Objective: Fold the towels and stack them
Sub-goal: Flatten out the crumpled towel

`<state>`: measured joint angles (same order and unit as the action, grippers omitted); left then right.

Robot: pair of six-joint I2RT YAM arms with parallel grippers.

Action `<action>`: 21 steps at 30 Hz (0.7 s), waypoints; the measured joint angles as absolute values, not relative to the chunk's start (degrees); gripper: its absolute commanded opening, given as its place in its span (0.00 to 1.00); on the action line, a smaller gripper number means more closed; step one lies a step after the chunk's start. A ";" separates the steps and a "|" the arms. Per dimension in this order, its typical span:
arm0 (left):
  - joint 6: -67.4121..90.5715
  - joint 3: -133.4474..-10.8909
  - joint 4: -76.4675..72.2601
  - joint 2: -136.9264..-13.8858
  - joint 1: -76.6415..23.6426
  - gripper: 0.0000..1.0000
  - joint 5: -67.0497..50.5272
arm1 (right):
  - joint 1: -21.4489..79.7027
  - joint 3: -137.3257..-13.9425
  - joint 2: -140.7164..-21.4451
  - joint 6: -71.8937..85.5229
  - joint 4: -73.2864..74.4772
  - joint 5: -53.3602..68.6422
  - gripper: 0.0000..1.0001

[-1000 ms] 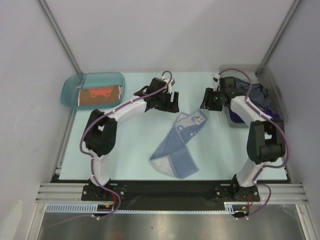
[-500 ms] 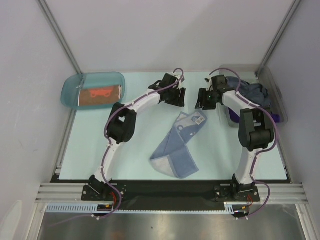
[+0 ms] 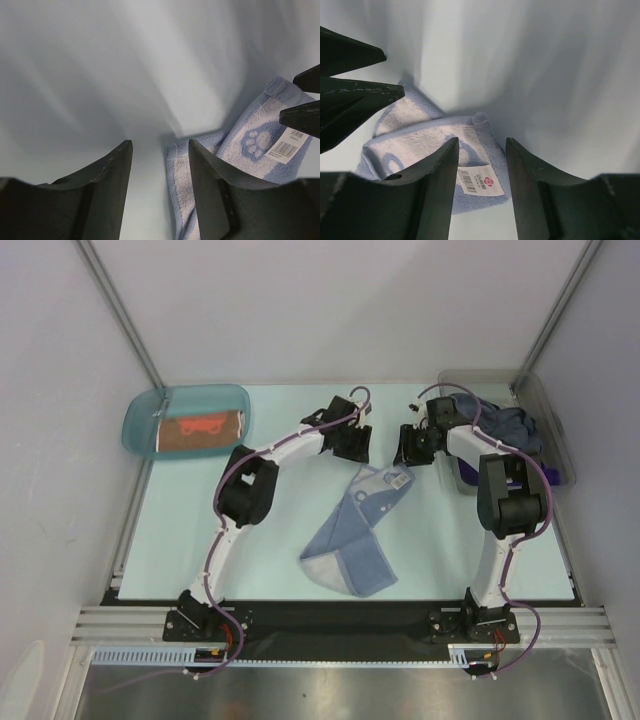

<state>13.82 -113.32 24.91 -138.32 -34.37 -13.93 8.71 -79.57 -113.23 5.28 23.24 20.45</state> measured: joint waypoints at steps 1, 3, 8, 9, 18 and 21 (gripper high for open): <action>13.96 -113.25 24.82 -138.32 -34.54 0.53 -13.74 | 8.64 -79.20 -113.21 5.26 23.24 20.47 0.50; 14.11 -113.16 24.71 -138.32 -34.98 0.52 -13.26 | 8.62 -78.72 -113.16 5.21 23.22 20.43 0.53; 14.74 -112.92 24.58 -138.32 -35.83 0.46 -11.81 | 8.49 -78.59 -112.95 4.23 22.74 20.29 0.57; 14.98 -112.84 24.47 -138.32 -35.92 0.45 -11.51 | 8.47 -78.59 -112.92 3.99 22.46 20.32 0.57; 16.10 -111.79 23.27 -138.10 -36.51 0.32 -10.72 | 8.12 -78.52 -112.92 2.72 21.56 21.93 0.54; 16.56 -111.53 23.18 -138.10 -36.80 0.25 -10.70 | 8.08 -78.43 -112.92 2.70 21.08 22.28 0.54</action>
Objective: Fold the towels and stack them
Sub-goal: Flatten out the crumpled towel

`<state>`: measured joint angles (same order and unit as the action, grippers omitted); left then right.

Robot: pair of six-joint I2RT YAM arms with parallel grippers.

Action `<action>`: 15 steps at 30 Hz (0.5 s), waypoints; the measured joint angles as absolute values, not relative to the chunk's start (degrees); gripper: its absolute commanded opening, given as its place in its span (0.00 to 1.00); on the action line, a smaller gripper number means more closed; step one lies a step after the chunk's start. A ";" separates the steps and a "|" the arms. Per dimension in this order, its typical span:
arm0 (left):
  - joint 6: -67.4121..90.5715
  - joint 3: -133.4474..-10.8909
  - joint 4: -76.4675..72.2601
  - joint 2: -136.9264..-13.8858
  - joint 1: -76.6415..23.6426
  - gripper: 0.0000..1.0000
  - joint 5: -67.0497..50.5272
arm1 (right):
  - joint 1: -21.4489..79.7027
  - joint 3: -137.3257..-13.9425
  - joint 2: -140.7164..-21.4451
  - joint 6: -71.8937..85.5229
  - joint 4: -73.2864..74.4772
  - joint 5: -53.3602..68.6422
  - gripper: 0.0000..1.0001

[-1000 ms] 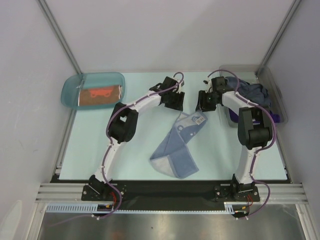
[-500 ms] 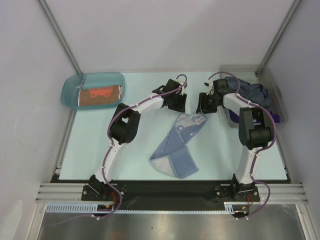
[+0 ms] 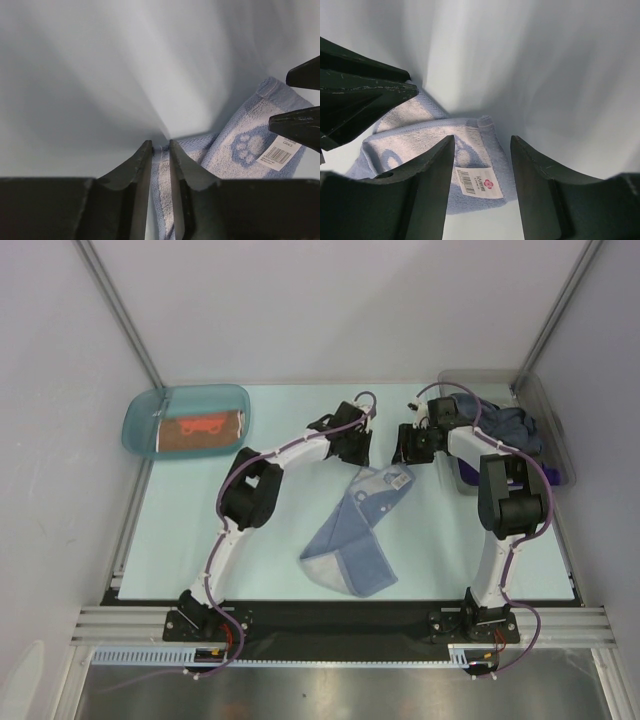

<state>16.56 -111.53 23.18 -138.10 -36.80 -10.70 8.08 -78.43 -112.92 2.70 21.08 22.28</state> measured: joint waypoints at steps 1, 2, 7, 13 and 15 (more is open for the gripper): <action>16.56 -111.46 23.18 -138.10 -36.88 0.19 -10.68 | 8.05 -78.43 -112.92 2.70 21.06 22.46 0.54; 16.60 -111.33 23.16 -138.04 -36.95 0.16 -10.68 | 8.03 -78.41 -112.92 2.70 21.06 22.61 0.53; 17.02 -109.54 21.93 -137.16 -37.15 0.00 -10.79 | 8.03 -78.04 -112.92 2.70 20.27 23.68 0.41; 18.39 -107.48 23.33 -135.31 -36.62 0.00 -11.33 | 8.40 -77.82 -112.92 2.55 19.79 25.98 0.00; 19.09 -106.00 24.88 -133.99 -36.10 0.00 -11.75 | 8.67 -78.15 -112.92 2.50 20.01 26.57 0.00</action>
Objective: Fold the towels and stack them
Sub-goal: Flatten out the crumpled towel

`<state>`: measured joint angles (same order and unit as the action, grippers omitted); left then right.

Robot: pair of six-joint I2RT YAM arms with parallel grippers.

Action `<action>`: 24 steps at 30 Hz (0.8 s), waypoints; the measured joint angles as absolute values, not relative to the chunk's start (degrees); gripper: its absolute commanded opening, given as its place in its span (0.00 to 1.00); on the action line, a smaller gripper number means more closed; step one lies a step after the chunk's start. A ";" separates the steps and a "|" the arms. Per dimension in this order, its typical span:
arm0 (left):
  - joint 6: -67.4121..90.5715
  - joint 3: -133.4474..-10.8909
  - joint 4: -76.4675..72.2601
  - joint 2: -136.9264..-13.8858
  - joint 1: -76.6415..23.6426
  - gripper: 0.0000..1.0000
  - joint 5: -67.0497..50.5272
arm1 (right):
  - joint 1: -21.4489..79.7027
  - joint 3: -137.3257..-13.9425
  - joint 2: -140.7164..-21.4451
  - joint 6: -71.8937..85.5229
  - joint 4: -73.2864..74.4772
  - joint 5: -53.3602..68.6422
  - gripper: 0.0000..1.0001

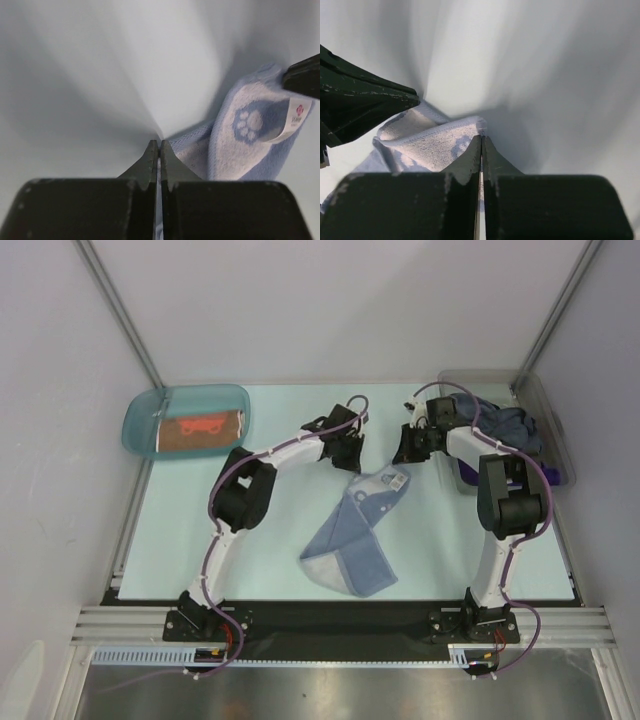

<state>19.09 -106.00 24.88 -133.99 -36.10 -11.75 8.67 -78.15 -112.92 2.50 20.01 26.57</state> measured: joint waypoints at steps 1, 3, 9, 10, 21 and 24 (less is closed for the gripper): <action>19.46 -105.27 25.58 -133.27 -35.73 0.00 -11.90 | 8.88 -78.32 -112.92 2.46 20.03 26.74 0.00; 20.12 -102.65 26.98 -130.85 -34.33 0.00 -11.77 | 9.85 -78.76 -112.33 2.33 20.21 27.05 0.00; 21.54 -93.23 29.95 -118.58 -29.23 0.00 -6.48 | 13.10 -74.96 -101.01 1.39 18.94 29.91 0.00; 21.71 -91.15 29.93 -116.07 -28.67 0.00 -5.32 | 13.34 -73.52 -98.10 1.26 18.50 30.61 0.00; 25.12 -69.67 23.62 -102.30 -30.22 0.00 -5.17 | 11.14 -59.37 -90.37 8.12 15.44 24.12 0.40; 25.61 -67.57 22.98 -102.32 -30.98 0.00 -5.50 | 11.35 -59.94 -90.78 14.96 16.84 19.62 0.56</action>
<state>25.61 -67.57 22.98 -102.32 -30.98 -5.50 11.35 -59.94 -90.78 14.96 16.84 19.62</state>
